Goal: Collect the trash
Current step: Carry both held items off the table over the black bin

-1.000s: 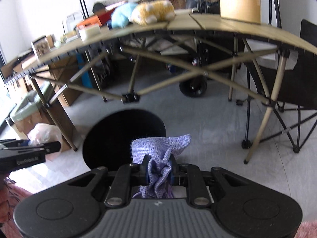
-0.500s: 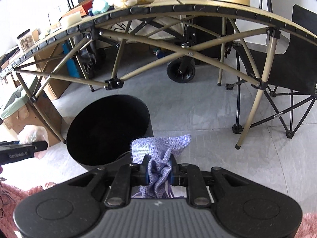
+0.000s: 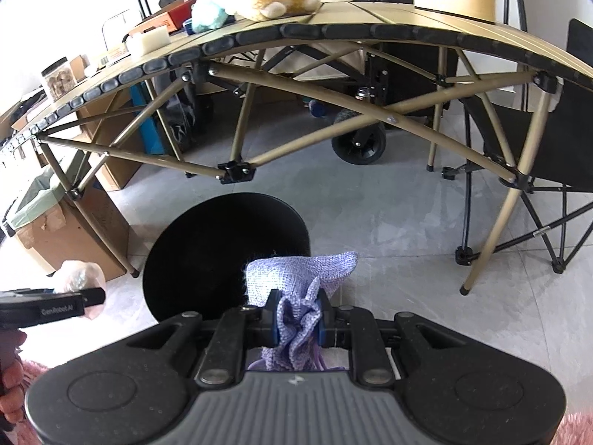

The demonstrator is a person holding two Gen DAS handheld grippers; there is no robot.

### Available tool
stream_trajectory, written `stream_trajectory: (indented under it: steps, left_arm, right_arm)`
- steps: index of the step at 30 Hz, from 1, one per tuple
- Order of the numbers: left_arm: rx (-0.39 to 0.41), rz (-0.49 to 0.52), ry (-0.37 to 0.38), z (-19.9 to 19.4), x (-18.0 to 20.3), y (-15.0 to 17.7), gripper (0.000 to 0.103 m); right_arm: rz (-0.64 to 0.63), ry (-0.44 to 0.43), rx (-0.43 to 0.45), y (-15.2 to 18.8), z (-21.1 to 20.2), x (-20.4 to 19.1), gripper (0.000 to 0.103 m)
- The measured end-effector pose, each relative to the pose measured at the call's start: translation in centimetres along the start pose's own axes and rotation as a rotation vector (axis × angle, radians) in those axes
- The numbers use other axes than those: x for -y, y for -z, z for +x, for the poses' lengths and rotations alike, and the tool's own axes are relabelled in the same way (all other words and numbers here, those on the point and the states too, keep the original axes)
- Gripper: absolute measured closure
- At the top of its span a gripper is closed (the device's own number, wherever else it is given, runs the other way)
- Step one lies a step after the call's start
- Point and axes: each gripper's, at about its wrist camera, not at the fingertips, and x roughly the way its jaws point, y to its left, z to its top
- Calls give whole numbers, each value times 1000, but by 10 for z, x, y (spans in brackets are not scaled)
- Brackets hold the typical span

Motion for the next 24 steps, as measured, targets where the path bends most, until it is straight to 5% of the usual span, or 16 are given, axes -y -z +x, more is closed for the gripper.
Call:
stream_trajectory:
  steps: [24]
  left_arm:
    - [-55,-91,7,19,-26,-11,60]
  right_arm:
    - [-53,-62,-110,-45,68,-69,86]
